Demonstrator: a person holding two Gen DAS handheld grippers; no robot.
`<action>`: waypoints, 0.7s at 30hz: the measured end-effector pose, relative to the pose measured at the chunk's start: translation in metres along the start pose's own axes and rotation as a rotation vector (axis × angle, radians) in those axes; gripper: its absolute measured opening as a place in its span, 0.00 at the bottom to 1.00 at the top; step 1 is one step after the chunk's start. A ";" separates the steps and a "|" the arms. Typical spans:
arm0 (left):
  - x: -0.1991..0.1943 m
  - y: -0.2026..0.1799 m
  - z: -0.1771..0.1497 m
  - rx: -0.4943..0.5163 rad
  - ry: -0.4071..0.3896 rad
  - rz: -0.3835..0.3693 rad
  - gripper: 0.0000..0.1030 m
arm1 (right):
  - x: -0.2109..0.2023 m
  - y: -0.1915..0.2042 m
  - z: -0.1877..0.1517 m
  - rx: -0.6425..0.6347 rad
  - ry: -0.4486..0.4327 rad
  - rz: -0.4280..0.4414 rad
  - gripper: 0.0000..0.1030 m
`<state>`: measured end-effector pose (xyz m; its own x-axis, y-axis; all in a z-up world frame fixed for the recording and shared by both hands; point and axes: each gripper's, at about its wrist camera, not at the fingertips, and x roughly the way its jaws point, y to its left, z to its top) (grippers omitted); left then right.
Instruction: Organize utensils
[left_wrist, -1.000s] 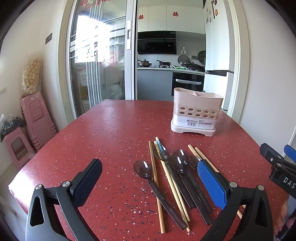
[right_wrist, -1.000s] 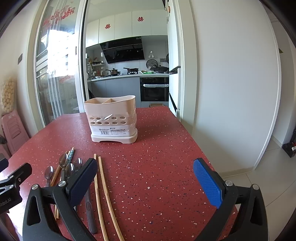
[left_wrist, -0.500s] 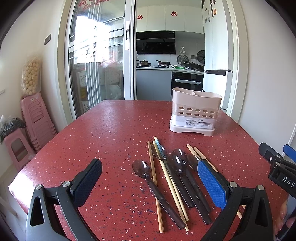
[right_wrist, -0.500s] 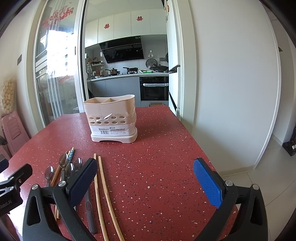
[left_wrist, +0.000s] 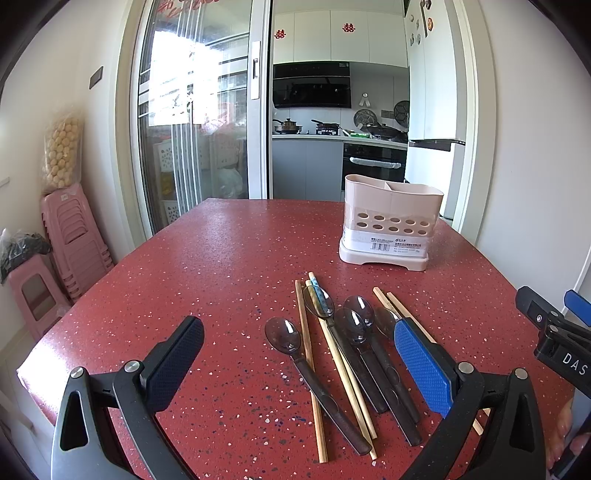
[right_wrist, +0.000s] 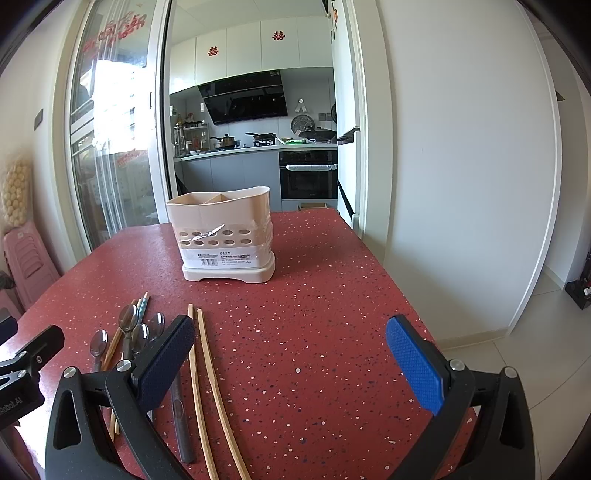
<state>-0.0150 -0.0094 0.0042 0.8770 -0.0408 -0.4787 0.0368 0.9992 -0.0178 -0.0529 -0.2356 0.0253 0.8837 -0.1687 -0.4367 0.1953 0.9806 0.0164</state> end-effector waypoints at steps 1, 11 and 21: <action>0.000 0.000 0.000 0.000 0.000 0.000 1.00 | 0.000 0.000 0.000 0.000 0.000 0.000 1.00; 0.000 0.000 0.000 0.002 0.001 0.000 1.00 | -0.001 0.000 0.000 0.004 0.003 0.001 1.00; 0.000 0.000 0.000 0.002 0.001 0.000 1.00 | -0.001 0.000 -0.001 0.006 0.009 0.002 1.00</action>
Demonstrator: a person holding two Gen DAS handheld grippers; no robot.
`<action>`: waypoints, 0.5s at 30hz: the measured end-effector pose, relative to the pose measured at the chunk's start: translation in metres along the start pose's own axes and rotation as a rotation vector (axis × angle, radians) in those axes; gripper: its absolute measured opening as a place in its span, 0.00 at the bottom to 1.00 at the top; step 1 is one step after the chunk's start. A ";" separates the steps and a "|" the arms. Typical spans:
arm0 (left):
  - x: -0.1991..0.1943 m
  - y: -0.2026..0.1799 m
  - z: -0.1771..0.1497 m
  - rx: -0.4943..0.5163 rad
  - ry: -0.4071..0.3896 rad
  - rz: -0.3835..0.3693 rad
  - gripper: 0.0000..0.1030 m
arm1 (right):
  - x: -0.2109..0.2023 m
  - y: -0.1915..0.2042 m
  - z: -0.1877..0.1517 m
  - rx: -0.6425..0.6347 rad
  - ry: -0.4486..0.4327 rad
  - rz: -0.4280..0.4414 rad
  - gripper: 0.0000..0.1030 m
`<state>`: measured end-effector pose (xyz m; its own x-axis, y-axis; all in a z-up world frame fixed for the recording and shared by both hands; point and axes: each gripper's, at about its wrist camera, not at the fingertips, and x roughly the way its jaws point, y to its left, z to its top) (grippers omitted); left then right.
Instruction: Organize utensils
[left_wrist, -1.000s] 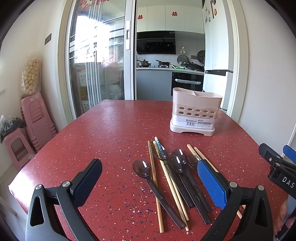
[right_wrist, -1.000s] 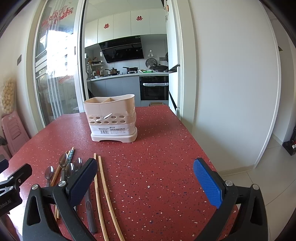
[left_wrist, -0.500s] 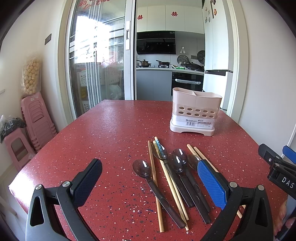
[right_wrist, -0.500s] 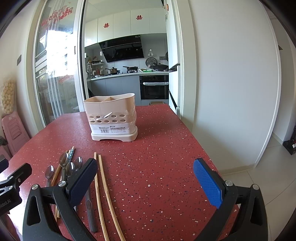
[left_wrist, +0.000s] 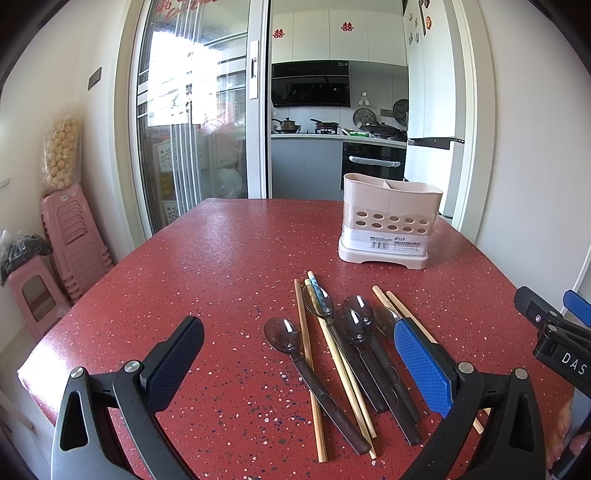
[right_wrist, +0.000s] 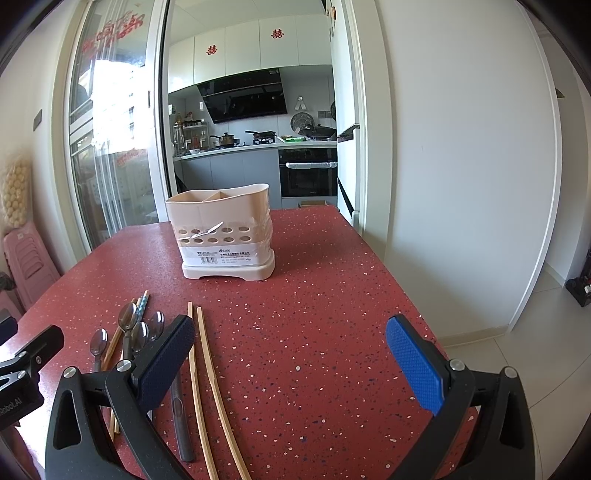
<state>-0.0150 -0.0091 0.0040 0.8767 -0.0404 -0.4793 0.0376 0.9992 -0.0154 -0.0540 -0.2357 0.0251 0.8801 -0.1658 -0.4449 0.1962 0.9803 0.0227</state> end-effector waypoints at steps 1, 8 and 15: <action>0.000 0.000 0.000 -0.001 -0.001 -0.001 1.00 | 0.000 0.000 0.000 0.001 0.000 0.000 1.00; 0.000 0.000 0.000 0.000 0.000 0.000 1.00 | 0.000 0.000 0.000 0.001 0.002 0.001 1.00; 0.000 0.000 0.000 0.001 0.002 0.002 1.00 | 0.001 0.000 0.000 0.006 0.007 0.002 1.00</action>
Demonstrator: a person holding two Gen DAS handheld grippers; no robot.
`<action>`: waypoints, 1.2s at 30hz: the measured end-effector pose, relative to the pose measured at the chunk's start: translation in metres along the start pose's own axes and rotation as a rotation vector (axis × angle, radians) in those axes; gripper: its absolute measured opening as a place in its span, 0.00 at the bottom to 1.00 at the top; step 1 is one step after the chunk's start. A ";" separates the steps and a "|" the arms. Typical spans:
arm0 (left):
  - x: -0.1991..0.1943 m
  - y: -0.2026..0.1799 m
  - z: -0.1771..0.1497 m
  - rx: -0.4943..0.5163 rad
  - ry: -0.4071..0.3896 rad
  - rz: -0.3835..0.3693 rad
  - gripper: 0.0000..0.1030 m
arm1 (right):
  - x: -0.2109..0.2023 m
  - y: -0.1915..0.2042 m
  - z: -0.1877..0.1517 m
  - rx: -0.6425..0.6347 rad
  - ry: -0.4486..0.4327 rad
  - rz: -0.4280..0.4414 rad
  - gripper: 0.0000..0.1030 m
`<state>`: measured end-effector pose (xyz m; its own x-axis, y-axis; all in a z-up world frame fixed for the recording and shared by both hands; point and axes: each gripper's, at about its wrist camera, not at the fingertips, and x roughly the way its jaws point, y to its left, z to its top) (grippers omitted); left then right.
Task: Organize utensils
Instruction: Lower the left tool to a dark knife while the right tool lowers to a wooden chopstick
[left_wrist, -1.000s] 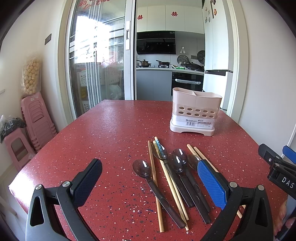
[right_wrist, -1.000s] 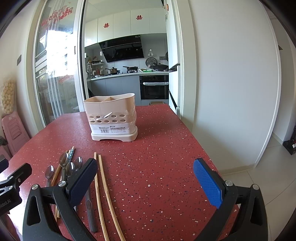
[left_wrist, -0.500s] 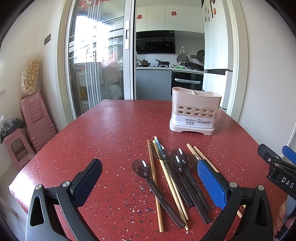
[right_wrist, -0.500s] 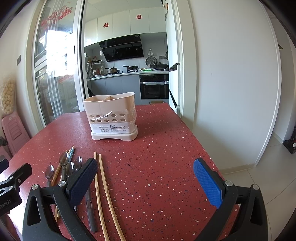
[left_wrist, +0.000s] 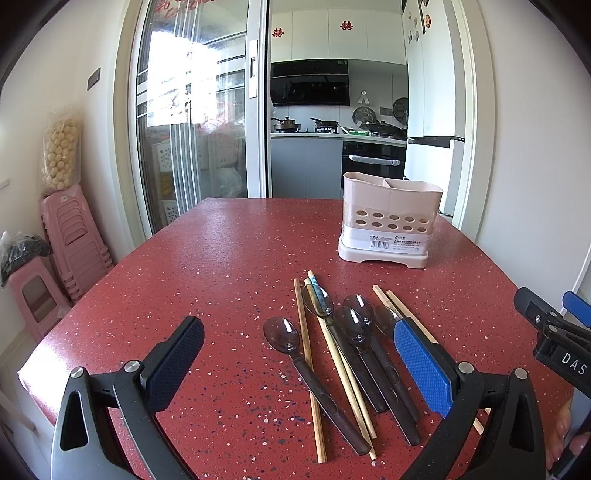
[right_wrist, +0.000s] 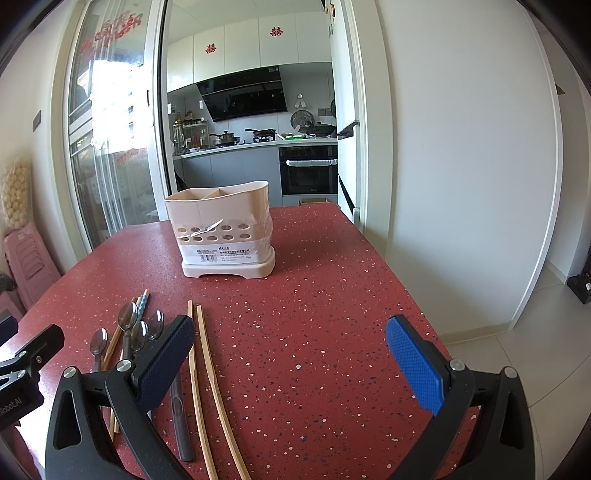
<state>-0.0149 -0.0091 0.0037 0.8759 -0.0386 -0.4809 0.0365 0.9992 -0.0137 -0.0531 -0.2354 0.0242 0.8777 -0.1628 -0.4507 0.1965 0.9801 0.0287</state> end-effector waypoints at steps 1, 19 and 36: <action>0.000 -0.001 -0.001 0.001 0.001 0.000 1.00 | 0.001 -0.001 0.000 0.002 0.001 0.001 1.00; 0.073 0.034 -0.002 -0.115 0.376 0.012 1.00 | 0.062 0.002 0.019 -0.093 0.302 0.135 1.00; 0.116 0.039 -0.004 -0.221 0.564 0.003 0.97 | 0.143 0.026 0.012 -0.163 0.680 0.261 0.75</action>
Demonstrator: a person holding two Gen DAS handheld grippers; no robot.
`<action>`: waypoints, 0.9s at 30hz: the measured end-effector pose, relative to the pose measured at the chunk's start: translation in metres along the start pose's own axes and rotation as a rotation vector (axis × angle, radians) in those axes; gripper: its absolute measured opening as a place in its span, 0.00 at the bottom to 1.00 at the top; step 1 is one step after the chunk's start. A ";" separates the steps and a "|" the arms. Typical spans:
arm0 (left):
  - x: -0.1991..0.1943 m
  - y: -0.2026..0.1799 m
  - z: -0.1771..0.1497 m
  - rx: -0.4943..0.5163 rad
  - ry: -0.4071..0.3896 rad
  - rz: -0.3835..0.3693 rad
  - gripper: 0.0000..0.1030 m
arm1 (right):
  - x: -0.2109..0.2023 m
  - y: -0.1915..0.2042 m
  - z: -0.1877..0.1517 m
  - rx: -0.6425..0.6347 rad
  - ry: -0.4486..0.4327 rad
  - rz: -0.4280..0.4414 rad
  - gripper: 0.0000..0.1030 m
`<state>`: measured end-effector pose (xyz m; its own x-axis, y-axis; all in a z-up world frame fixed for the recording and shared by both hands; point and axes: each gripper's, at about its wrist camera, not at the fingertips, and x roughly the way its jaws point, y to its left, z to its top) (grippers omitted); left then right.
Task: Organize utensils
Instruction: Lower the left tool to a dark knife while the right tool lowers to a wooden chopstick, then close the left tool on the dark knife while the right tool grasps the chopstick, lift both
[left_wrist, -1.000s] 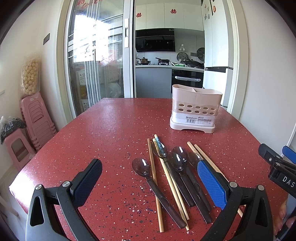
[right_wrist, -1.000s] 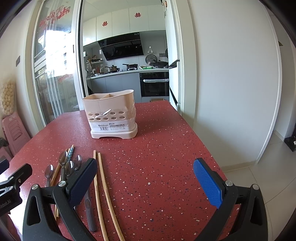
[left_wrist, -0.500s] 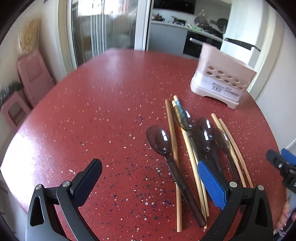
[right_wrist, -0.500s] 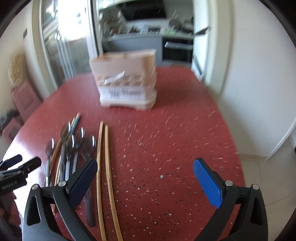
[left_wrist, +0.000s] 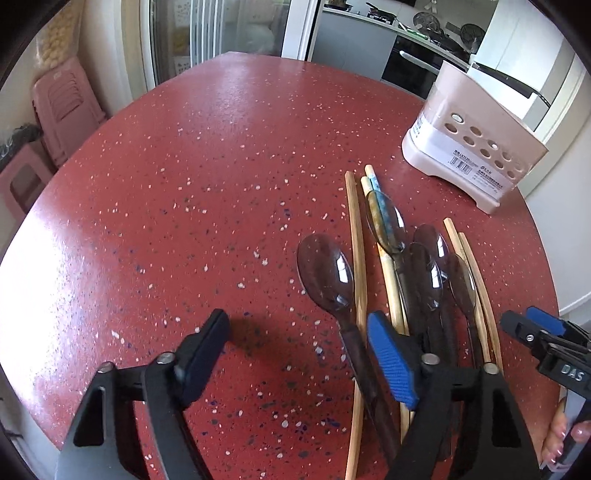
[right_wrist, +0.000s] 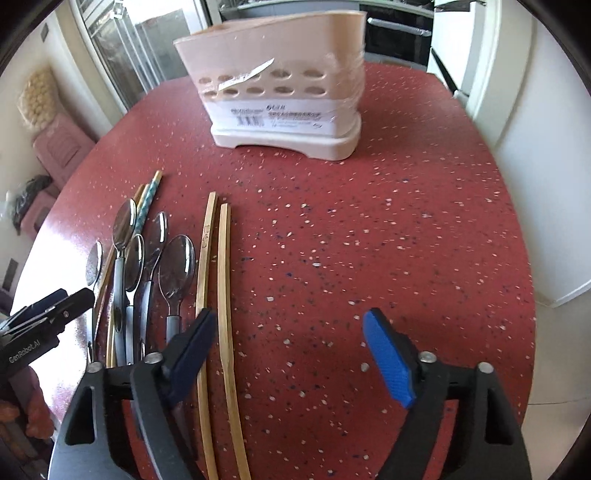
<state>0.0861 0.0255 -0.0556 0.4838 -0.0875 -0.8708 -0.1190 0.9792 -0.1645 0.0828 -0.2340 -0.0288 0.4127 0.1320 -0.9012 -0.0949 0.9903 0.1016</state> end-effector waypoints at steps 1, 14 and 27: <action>0.000 0.000 0.001 -0.003 0.002 -0.005 0.97 | 0.004 0.002 0.002 -0.003 0.016 0.005 0.73; 0.002 -0.003 0.008 0.033 0.008 0.024 0.83 | 0.011 0.036 0.011 -0.165 0.079 -0.069 0.63; 0.008 -0.018 0.014 0.157 0.029 0.078 0.42 | 0.020 0.040 0.035 -0.176 0.198 -0.057 0.49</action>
<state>0.1045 0.0101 -0.0532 0.4528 -0.0128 -0.8915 -0.0178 0.9996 -0.0234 0.1194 -0.1902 -0.0279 0.2380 0.0483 -0.9701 -0.2403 0.9706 -0.0107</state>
